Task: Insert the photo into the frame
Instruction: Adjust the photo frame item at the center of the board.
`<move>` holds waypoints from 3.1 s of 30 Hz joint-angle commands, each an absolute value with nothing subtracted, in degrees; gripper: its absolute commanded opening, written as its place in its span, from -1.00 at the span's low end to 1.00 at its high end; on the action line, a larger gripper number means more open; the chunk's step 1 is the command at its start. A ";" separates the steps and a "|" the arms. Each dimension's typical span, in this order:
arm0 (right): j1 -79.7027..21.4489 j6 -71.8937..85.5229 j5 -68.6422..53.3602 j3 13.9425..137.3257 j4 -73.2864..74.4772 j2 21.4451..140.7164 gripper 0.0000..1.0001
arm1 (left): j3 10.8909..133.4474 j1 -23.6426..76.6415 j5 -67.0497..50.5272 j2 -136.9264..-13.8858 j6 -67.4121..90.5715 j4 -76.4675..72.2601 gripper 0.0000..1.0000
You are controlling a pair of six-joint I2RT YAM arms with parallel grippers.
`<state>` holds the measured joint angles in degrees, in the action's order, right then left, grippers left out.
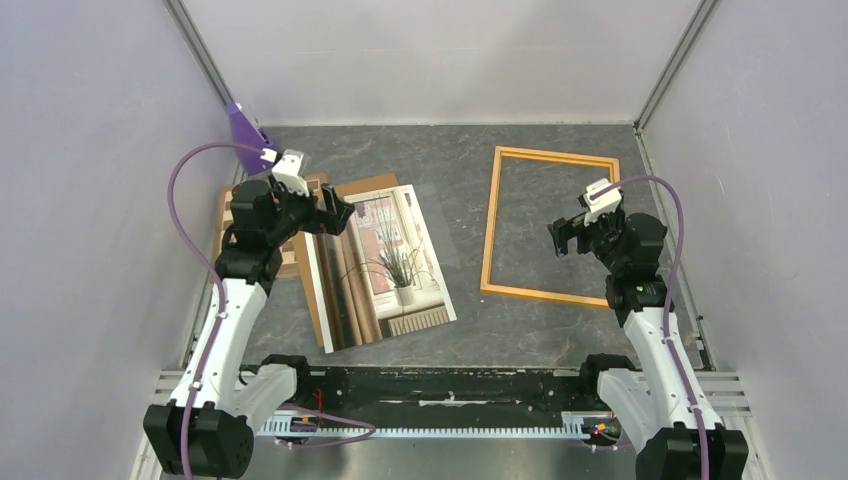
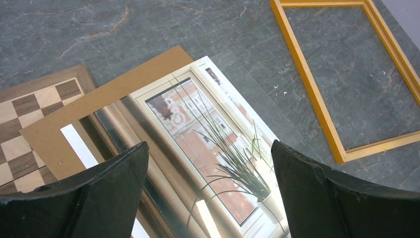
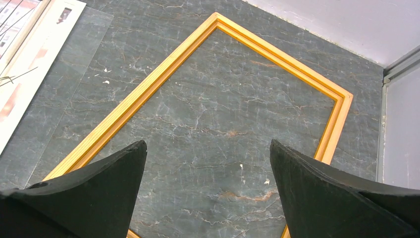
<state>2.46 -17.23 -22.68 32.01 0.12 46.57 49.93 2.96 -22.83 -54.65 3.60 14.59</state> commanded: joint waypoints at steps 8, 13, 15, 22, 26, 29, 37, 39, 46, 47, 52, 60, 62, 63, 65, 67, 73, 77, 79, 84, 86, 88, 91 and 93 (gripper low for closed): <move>2.55 -18.21 -23.78 34.45 -0.23 46.40 0.96 | 49.64 2.55 -22.59 -54.07 1.66 13.27 0.98; 2.55 -19.30 -25.89 34.89 -0.09 46.41 0.96 | 49.83 2.61 -22.43 -53.71 2.26 13.83 0.98; 2.42 -20.13 -27.62 35.34 1.86 46.62 0.96 | 50.27 2.54 -22.09 -53.70 2.37 14.48 0.98; -10.36 -24.22 -16.89 40.26 5.01 51.22 0.96 | 52.70 2.54 -16.88 -53.02 0.09 19.91 0.98; -22.02 -28.53 -10.07 41.65 5.31 54.17 0.96 | 50.38 2.47 -17.23 -51.22 -3.16 21.88 0.98; -31.16 -32.08 -8.18 41.63 5.30 55.73 0.96 | 49.03 2.47 -17.68 -50.67 -3.87 23.07 0.98; -49.32 -39.19 -4.19 39.30 2.36 61.19 0.96 | 48.16 2.49 -19.82 -53.17 -2.17 24.72 0.98; -51.06 -40.11 -3.32 38.50 0.48 63.44 0.96 | 48.70 2.54 -20.61 -54.16 -1.40 25.94 0.98; -51.41 -34.31 -1.26 39.60 -6.07 71.26 0.96 | 50.45 2.11 -18.60 -55.72 -0.67 31.78 0.98; -51.33 -31.66 -0.37 40.92 -6.07 72.95 0.96 | 50.53 1.97 -17.70 -55.57 -1.02 32.64 0.98; -50.36 -19.74 3.16 48.56 -3.78 81.21 0.96 | 50.41 1.67 -14.10 -53.72 -2.90 35.78 0.99; -43.08 -5.22 -3.48 57.30 -0.98 92.89 0.96 | 49.06 1.41 -15.35 -52.86 -2.31 37.30 1.00; -41.44 -2.82 -6.02 58.15 -0.30 94.80 0.96 | 48.87 1.15 -15.12 -52.87 -2.46 37.09 1.00; -40.71 -1.77 -7.09 58.43 -0.13 95.78 0.96 | 48.87 0.99 -15.24 -52.89 -2.47 37.00 1.00; -39.68 -0.74 -8.34 58.73 -0.09 97.28 0.96 | 48.78 0.97 -15.54 -52.95 -2.32 36.85 1.00; -38.84 -0.10 -9.30 58.99 -0.09 98.55 0.96 | 48.55 0.80 -15.94 -52.98 -1.95 36.40 1.00; -36.53 3.12 -13.08 60.33 -0.09 102.47 0.96 | 48.16 0.52 -17.56 -53.66 -1.42 35.99 1.00; -35.76 4.36 -15.17 61.03 -0.09 105.02 0.93 | 48.44 0.35 -17.69 -53.57 -1.32 36.25 1.00; -35.51 4.95 -15.80 61.00 -0.09 105.80 0.93 | 48.78 0.26 -17.34 -53.57 -1.33 36.59 1.00; -35.42 6.32 -17.93 60.45 -0.24 106.52 0.91 | 50.79 0.18 -14.41 -54.73 -0.99 38.86 1.00; -35.42 6.95 -18.63 60.17 -0.56 106.52 0.92 | 52.54 0.09 -12.46 -56.38 -0.66 40.82 1.00; -35.46 7.65 -19.58 59.56 -1.26 106.35 0.91 | 54.24 0.09 -11.19 -58.49 -0.59 43.02 1.00; -35.38 8.80 -20.93 58.67 -2.31 106.26 0.91 | 55.28 -2.78 -12.09 -61.36 -0.61 45.23 1.00; -35.42 9.41 -21.88 58.62 -2.62 106.35 0.90 | 55.37 -3.60 -13.21 -62.58 -0.60 45.98 1.00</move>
